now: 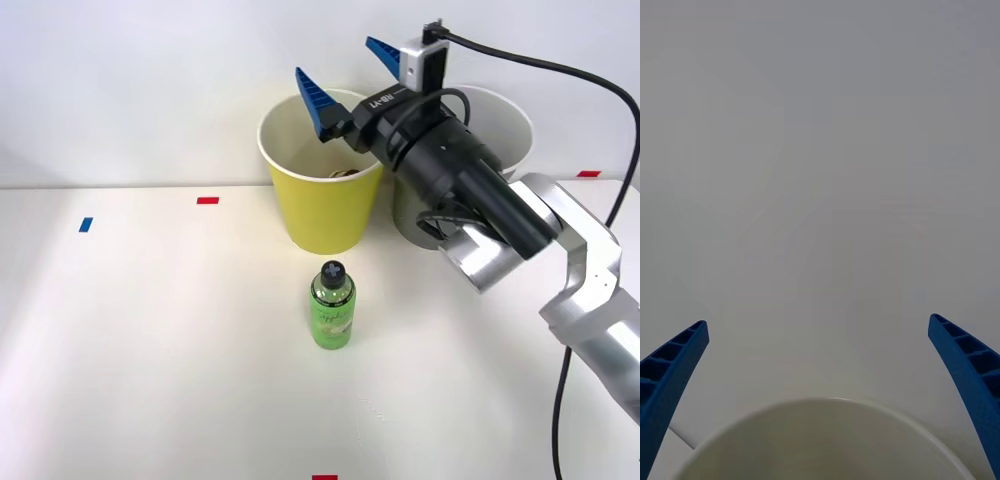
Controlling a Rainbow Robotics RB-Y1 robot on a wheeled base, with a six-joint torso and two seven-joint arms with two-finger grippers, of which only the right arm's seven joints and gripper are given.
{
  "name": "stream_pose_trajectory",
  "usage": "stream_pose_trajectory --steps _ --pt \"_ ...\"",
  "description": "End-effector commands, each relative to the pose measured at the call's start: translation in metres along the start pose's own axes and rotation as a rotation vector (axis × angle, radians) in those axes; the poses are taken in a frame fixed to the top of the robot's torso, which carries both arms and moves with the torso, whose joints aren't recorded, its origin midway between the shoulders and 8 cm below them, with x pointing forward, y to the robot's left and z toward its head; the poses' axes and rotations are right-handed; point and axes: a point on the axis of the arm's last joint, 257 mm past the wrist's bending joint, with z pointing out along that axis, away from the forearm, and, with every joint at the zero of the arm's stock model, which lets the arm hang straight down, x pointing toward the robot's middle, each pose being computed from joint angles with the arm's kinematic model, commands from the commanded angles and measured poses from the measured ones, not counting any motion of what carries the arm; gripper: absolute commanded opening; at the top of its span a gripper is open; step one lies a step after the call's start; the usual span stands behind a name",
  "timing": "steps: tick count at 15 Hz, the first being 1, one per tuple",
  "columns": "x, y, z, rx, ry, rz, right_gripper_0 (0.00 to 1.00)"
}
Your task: Put cans in the gray bin, plastic bottles in the light green bin
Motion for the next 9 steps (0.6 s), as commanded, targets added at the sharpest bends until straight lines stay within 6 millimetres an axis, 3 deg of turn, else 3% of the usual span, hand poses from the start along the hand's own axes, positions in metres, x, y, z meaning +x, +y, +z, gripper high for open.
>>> stream_pose_trajectory --steps 1,5,9 --pt "-0.01 -0.005 -0.042 0.015 -0.031 0.007 1.0" --pt "-0.015 -0.002 -0.102 0.007 -0.083 0.034 1.0" --pt "0.004 -0.002 -0.17 0.034 -0.13 0.11 1.0"
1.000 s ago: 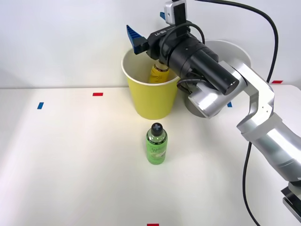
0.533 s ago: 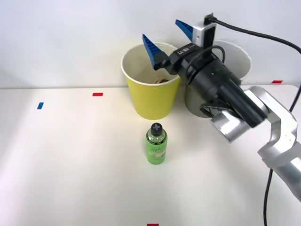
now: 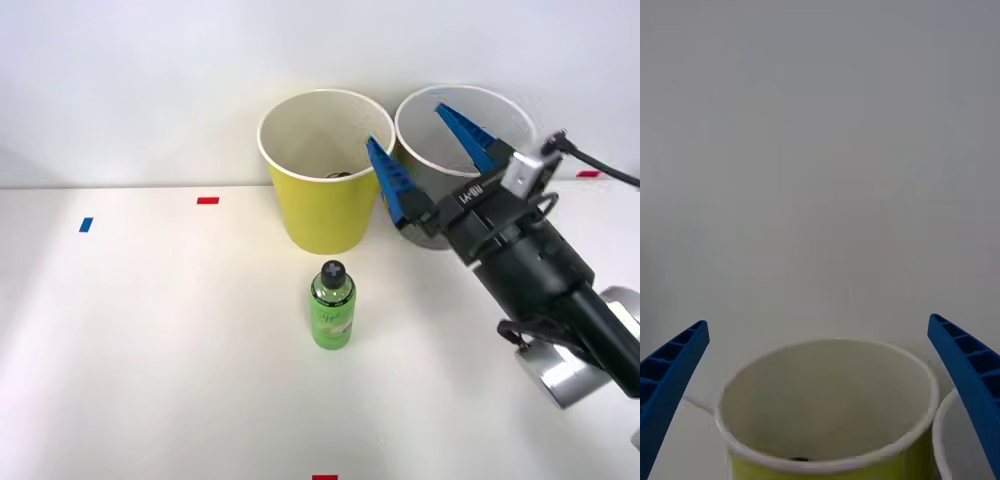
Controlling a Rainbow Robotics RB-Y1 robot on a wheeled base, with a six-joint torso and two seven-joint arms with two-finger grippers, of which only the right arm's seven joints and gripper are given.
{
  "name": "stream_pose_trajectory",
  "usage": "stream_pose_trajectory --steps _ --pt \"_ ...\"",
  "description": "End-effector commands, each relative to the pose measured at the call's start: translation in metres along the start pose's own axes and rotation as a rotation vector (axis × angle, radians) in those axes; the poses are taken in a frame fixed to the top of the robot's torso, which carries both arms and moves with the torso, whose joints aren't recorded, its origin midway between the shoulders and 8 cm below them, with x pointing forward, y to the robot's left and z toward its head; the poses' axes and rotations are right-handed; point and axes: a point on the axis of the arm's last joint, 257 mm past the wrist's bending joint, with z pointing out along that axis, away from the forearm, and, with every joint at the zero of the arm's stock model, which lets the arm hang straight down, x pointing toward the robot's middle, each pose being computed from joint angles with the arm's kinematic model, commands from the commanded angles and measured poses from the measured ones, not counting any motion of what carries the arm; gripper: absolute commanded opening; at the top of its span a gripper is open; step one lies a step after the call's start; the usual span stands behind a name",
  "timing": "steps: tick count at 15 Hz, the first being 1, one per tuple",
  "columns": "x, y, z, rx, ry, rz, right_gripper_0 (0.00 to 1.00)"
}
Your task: Put cans in the gray bin, plastic bottles in the light green bin
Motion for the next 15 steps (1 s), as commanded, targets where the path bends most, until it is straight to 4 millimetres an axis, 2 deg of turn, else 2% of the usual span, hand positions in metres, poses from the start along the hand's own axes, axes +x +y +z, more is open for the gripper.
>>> stream_pose_trajectory --steps 1,6,12,15 --pt "0.009 -0.006 -0.057 0.045 -0.019 0.04 1.0" --pt "0.03 -0.022 -0.146 0.158 0.047 0.006 1.0" --pt "0.056 -0.03 -0.234 0.313 0.192 -0.096 1.0" --pt "0.066 -0.028 -0.266 0.396 0.252 -0.154 1.0"
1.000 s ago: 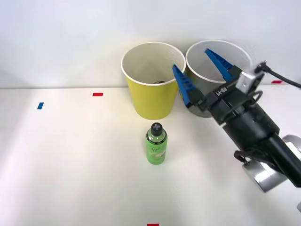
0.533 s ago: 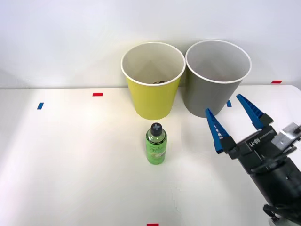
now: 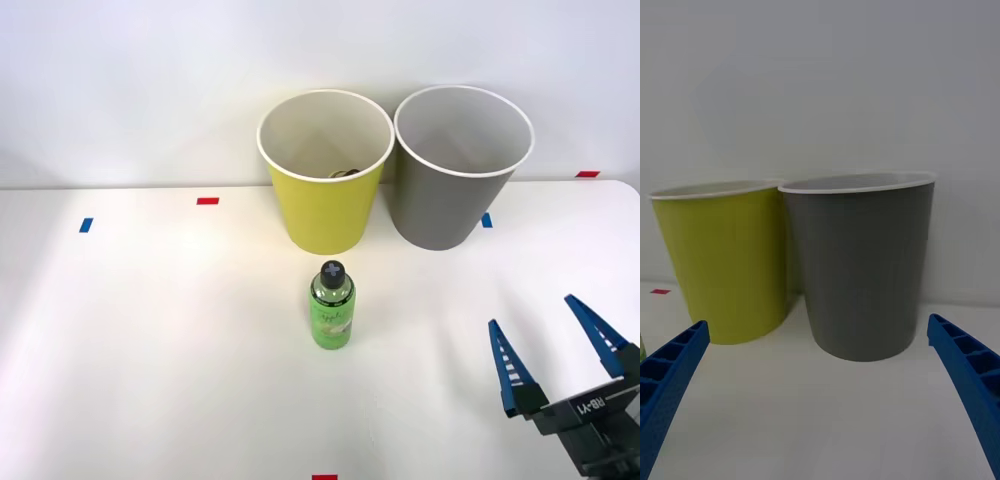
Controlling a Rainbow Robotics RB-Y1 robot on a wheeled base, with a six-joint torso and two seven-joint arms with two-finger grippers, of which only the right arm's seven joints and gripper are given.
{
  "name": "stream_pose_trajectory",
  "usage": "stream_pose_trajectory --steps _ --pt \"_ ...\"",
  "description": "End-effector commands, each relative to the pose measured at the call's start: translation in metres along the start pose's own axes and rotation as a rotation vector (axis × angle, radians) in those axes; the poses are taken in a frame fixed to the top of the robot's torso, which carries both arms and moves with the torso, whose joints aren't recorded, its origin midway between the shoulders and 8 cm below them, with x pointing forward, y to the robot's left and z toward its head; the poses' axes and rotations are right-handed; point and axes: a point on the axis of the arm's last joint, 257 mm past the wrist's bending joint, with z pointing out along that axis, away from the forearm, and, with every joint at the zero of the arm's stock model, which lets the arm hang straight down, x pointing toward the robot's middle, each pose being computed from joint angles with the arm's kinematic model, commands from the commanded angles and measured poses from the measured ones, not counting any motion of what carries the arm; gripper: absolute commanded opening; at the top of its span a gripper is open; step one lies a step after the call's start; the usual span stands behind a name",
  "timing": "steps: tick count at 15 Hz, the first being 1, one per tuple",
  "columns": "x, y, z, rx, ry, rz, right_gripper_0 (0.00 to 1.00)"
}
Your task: Put cans in the gray bin, plastic bottles in the light green bin
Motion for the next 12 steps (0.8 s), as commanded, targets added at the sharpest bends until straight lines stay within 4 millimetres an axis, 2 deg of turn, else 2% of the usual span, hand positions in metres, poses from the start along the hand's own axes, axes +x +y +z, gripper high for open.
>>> stream_pose_trajectory --steps 1,7,12 --pt "0.017 -0.007 -0.027 0.083 0.059 -0.057 1.0" --pt "0.036 -0.024 -0.07 0.208 0.152 -0.103 1.0" --pt "0.037 -0.028 -0.072 0.213 0.161 -0.113 1.0"
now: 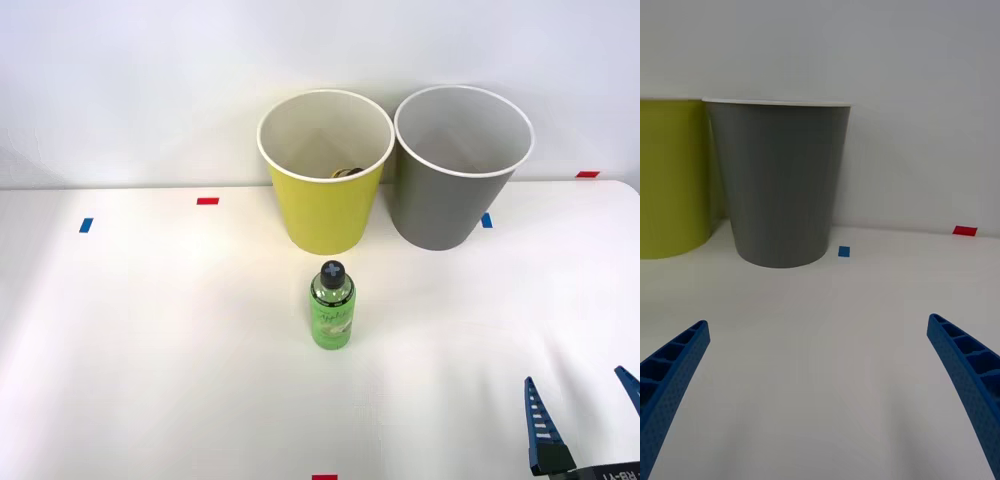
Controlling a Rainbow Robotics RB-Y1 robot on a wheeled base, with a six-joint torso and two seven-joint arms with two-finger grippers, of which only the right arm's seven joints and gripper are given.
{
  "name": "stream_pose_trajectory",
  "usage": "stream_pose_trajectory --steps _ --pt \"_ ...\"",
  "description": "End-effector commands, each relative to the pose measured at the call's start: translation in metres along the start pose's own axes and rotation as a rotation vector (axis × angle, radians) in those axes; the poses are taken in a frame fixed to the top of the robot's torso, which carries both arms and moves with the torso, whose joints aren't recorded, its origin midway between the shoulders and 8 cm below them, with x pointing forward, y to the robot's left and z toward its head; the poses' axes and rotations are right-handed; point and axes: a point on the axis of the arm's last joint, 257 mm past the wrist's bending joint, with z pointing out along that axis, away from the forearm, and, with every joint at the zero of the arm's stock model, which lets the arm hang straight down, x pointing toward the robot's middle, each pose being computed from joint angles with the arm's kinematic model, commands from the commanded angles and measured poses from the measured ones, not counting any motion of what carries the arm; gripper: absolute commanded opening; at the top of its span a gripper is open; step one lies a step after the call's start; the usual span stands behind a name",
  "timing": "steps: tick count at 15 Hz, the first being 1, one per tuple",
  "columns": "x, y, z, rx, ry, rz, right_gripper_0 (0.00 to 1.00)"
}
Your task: Put cans in the gray bin, plastic bottles in the light green bin
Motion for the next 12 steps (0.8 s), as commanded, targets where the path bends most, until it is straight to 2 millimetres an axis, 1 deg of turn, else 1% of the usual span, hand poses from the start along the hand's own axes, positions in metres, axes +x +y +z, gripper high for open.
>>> stream_pose_trajectory --steps 1,4,7,9,12 --pt "0.001 0.001 0.001 -0.004 0.005 -0.008 1.0" --pt "0.004 0.003 0.002 -0.004 0.013 -0.007 1.0" --pt "0.014 0.0 0.006 0.017 0.048 -0.022 1.0" --pt "0.014 0.004 0.006 0.03 0.043 -0.038 1.0" --pt "0.011 0.022 0.008 0.024 0.015 -0.04 1.0"
